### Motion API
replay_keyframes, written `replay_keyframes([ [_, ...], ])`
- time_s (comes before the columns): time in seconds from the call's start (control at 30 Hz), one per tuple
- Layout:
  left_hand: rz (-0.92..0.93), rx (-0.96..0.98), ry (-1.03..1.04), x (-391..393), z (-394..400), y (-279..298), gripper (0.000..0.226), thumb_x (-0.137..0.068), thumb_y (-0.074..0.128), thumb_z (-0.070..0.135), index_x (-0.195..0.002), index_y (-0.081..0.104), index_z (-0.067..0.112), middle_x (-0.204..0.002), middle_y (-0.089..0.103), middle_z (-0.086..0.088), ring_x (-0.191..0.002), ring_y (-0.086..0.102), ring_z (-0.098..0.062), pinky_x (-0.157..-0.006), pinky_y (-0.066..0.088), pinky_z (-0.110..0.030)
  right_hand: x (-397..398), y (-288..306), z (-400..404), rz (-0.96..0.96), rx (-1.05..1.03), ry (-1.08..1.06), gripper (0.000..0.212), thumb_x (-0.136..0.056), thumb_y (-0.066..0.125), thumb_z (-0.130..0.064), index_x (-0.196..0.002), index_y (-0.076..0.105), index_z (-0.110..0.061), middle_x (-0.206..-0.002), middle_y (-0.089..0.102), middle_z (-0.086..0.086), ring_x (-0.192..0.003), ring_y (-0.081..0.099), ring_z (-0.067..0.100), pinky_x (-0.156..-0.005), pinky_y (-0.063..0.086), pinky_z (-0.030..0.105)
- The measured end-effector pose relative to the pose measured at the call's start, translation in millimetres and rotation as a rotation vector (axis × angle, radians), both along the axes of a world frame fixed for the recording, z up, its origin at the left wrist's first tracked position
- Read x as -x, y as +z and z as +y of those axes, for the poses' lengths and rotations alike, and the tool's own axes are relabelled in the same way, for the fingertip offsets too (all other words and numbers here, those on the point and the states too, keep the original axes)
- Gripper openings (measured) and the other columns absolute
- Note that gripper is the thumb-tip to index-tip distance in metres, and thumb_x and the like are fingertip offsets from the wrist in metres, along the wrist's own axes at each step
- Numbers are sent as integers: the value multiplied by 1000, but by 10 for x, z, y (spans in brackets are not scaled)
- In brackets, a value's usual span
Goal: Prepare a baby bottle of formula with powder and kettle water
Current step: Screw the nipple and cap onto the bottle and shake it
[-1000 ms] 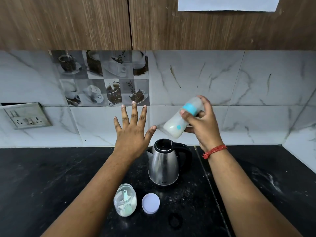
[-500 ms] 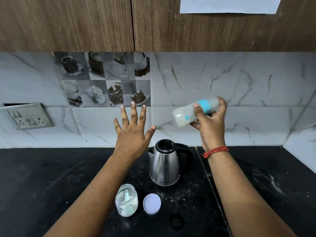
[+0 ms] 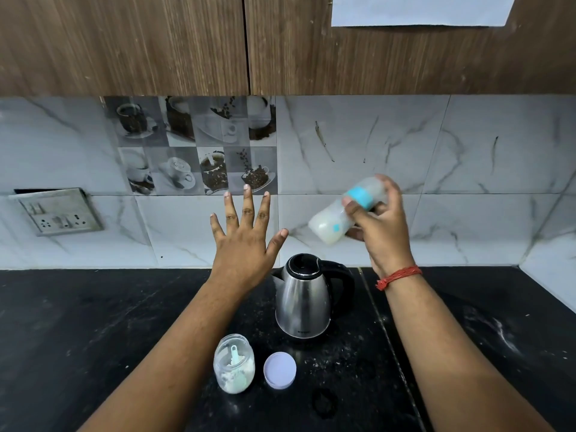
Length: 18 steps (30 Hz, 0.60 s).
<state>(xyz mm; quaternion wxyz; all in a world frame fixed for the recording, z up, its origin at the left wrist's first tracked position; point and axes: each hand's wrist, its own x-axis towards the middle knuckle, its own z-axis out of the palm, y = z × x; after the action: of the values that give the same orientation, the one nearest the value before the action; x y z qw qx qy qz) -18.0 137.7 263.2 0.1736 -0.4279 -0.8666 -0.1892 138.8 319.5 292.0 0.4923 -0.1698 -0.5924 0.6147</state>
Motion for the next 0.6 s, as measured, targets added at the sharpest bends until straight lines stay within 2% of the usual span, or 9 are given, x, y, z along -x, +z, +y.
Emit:
replay_keyframes([
  [0.07, -8, -3, 0, -3, 4, -4, 80, -92, -5, 76, -160, -22, 37, -166, -35, -1, -152, -33, -34, -123, -4, -67, -13, -7, 12, 100, 55, -81, 73, -81, 82, -29, -140, 40, -36, -119, 62, 7, -98, 74, 15, -70, 63, 43],
  [0.2, 15, 12, -2, -21, 1, -7, 80, -90, -8, 77, -158, -24, 38, -166, -35, -1, -152, -33, -34, -123, -4, -68, -19, 8, 17, -24, -16, 24, 75, -72, 86, -35, -136, 46, -41, -120, 64, 12, -99, 74, 22, -69, 63, 44],
  [0.27, -2, 5, -1, -34, 12, -6, 80, -91, -7, 77, -158, -24, 38, -166, -35, -1, -152, -33, -34, -123, -5, -67, -37, 11, 40, 5, 14, 7, 74, -72, 84, -37, -134, 44, -41, -122, 62, 10, -99, 73, 20, -69, 63, 42],
  [0.33, 4, 4, -2, -52, 13, -1, 80, -90, -8, 77, -158, -25, 38, -167, -34, -1, -152, -32, -34, -123, -4, -67, -32, 21, 6, -89, -54, 90, 74, -68, 87, -37, -131, 48, -46, -121, 63, 11, -95, 74, 18, -67, 62, 40],
  [0.47, -2, 11, -3, -65, 9, 11, 80, -89, -9, 77, -157, -26, 39, -167, -34, -2, -153, -32, -34, -123, -4, -67, -23, 0, 9, 26, 32, 31, 72, -72, 86, -39, -131, 45, -43, -122, 62, 11, -95, 75, 14, -69, 63, 42],
  [0.53, 9, 15, 1, -68, 3, 13, 79, -89, -10, 77, -155, -29, 40, -166, -35, -2, -152, -32, -34, -123, -4, -67, -24, 30, -26, -62, -19, 101, 74, -68, 87, -39, -131, 48, -45, -123, 63, 13, -94, 75, 16, -67, 63, 42],
  [0.6, 15, 20, -1, -61, -9, 16, 79, -89, -9, 77, -156, -28, 39, -166, -35, -2, -152, -33, -34, -123, -4, -67, -26, 20, -32, -19, -13, 42, 75, -69, 87, -39, -133, 47, -43, -121, 63, 12, -96, 74, 17, -69, 63, 43],
])
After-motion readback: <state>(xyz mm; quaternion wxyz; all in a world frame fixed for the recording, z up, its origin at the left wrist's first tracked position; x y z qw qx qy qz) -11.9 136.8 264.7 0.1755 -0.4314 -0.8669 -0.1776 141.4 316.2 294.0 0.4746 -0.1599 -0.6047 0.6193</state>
